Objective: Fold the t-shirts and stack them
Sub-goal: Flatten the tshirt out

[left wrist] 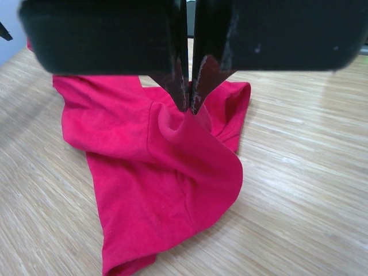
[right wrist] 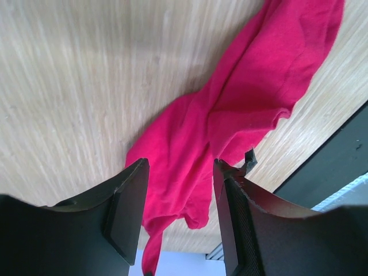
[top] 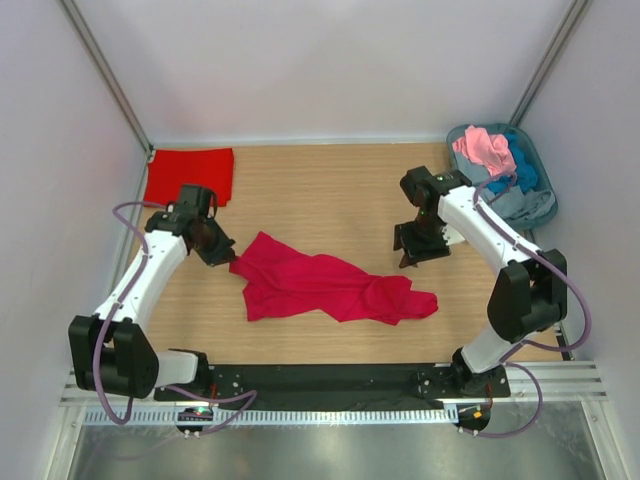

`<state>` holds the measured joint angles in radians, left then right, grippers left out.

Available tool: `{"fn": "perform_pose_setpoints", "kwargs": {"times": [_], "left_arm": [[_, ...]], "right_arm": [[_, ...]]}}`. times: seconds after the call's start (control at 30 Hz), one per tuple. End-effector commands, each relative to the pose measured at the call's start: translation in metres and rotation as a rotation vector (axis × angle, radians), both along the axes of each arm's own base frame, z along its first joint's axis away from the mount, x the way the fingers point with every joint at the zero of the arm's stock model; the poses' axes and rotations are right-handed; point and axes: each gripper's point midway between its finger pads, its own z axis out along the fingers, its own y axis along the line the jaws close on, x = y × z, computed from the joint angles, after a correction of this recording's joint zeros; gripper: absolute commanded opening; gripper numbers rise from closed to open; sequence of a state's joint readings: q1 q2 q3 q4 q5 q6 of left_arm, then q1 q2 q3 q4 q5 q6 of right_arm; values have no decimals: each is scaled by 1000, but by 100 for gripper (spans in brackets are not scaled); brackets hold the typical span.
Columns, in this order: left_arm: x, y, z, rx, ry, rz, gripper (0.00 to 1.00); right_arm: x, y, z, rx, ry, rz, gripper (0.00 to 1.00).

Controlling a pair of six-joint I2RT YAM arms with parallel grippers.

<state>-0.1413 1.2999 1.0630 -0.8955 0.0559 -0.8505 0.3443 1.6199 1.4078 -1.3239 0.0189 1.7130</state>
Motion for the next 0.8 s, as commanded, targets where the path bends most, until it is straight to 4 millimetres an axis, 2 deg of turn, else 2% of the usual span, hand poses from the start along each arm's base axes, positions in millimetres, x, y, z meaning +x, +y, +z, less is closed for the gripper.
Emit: {"fn": "perform_pose_setpoints", "kwargs": {"times": [0.0,0.37,0.77], "left_arm": [[11,-2,4,-9,-40,-27,0],[18,-4,8,-14,-44,-34,0],[14,-3,5,-15,-41,-14,0]], "right_arm": [[-78,-30,0,-103,274,-44,56],[-94,-42,-10,-114,334,-28,56],[-105,-44,-19,-113,383,10,54]]}}
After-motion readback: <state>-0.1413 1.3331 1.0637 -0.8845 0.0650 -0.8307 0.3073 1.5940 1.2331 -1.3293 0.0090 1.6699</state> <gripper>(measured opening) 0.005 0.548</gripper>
